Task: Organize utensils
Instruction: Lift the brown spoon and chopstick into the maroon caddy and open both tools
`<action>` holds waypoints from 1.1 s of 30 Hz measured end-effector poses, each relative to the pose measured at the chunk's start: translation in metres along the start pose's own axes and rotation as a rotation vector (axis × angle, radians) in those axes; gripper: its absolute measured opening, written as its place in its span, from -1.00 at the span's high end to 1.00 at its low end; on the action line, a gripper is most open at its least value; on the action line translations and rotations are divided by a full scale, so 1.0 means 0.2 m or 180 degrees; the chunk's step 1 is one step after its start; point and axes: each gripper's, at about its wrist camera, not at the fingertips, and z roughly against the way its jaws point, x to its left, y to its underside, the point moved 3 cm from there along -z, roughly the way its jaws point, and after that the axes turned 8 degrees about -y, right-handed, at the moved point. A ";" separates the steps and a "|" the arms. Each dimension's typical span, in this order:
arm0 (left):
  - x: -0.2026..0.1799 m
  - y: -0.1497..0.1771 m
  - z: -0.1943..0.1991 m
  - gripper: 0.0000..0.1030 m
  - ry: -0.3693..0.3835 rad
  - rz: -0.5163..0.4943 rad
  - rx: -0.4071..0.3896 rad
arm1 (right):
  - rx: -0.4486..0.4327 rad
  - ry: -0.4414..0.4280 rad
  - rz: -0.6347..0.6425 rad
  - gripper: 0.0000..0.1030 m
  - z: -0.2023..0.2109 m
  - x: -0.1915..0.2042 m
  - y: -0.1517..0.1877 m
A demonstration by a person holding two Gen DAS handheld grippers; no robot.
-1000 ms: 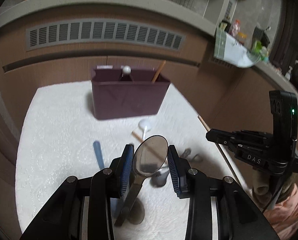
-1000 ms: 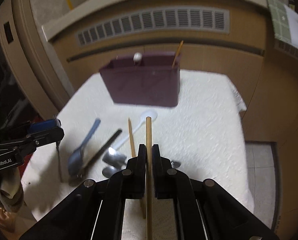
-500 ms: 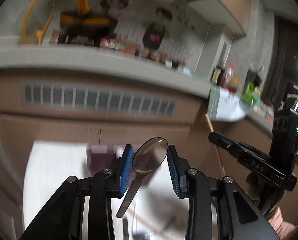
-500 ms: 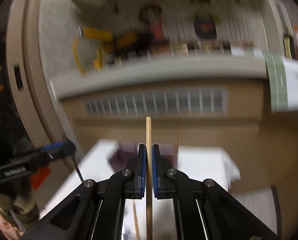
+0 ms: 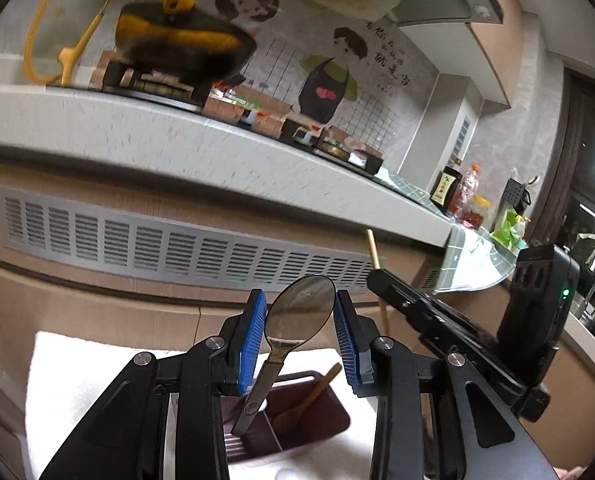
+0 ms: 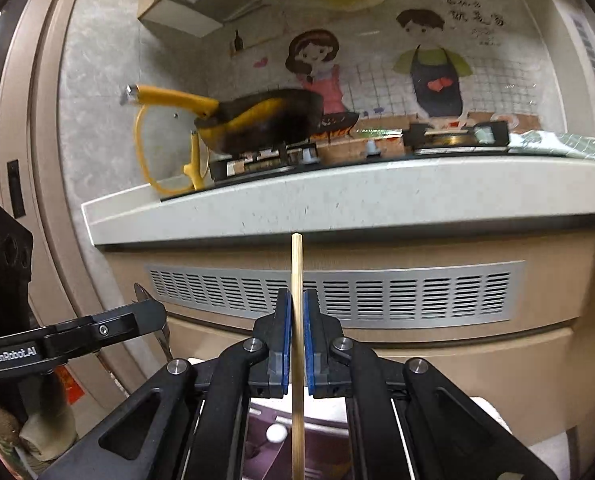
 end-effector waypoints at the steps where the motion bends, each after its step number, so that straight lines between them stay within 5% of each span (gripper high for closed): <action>1: 0.03 0.01 -0.04 0.30 0.0004 0.0026 0.0034 | 0.0008 0.0007 0.0007 0.88 -0.05 -0.01 0.02; 11: 0.17 0.18 -0.28 0.30 -0.0053 0.0126 0.0340 | 0.0137 0.0017 0.0110 0.88 -0.30 -0.11 0.19; 22: 0.19 0.33 -0.34 0.30 -0.0118 0.0123 0.0587 | 0.0431 0.0088 0.0079 0.88 -0.27 -0.22 0.38; 26: 0.19 0.35 -0.33 0.30 -0.0112 0.0118 0.0610 | 0.0443 0.0041 -0.0028 0.88 -0.24 -0.24 0.34; 33: 0.21 0.35 -0.29 0.30 -0.0090 0.0163 0.0590 | 0.0029 -0.0153 0.0143 0.88 -0.16 -0.09 0.16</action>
